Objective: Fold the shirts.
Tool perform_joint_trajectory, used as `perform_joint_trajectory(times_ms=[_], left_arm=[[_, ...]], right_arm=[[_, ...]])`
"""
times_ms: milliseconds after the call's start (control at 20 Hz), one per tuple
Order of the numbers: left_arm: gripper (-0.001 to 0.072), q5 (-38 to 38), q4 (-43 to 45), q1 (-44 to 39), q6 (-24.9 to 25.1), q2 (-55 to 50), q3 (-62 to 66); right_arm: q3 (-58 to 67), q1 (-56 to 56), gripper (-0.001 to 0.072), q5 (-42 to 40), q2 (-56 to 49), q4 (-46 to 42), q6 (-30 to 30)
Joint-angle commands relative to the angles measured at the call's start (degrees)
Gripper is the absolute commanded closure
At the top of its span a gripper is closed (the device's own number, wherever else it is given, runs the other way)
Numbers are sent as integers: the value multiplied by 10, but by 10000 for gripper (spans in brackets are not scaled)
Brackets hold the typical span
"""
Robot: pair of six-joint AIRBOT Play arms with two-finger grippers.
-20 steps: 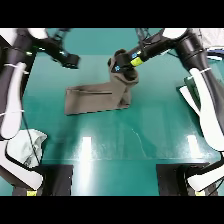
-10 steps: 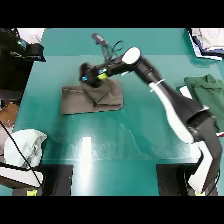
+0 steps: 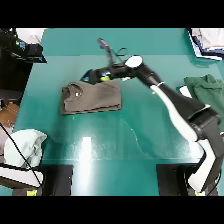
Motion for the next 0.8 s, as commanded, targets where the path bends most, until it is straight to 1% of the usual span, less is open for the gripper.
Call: perform_joint_trajectory(times_ms=[0, 100, 200, 250, 300, 350, 450, 600, 750], left_arm=[[684, -3, -20, 0, 1, 0, -33], [684, 10, -23, 0, 1, 0, -52], [684, 25, -23, 0, 1, 2, -53], [684, 31, -28, 0, 1, 3, -53], [684, 33, -35, 0, 1, 3, -53], [684, 34, -36, 0, 1, 3, -53], [684, 34, -38, 0, 1, 3, -53], [684, 33, -40, 0, 1, 3, -53], [684, 33, -46, 0, 1, 3, -53]], right_arm=[[-98, -88, 277, 94, 54, -94, 84], [-144, -126, 277, 90, 75, -169, 137], [-177, -150, 273, 76, 83, -176, 149], [-186, -154, 188, 73, 81, -175, 149], [-193, -155, 42, 68, 78, -175, 150], [-195, -152, 13, 68, 71, -170, 150], [-195, -142, 15, 62, 49, -140, 150], [-194, -120, 19, 18, 15, -80, 149], [-194, -93, 23, -7, -16, -37, 148]])
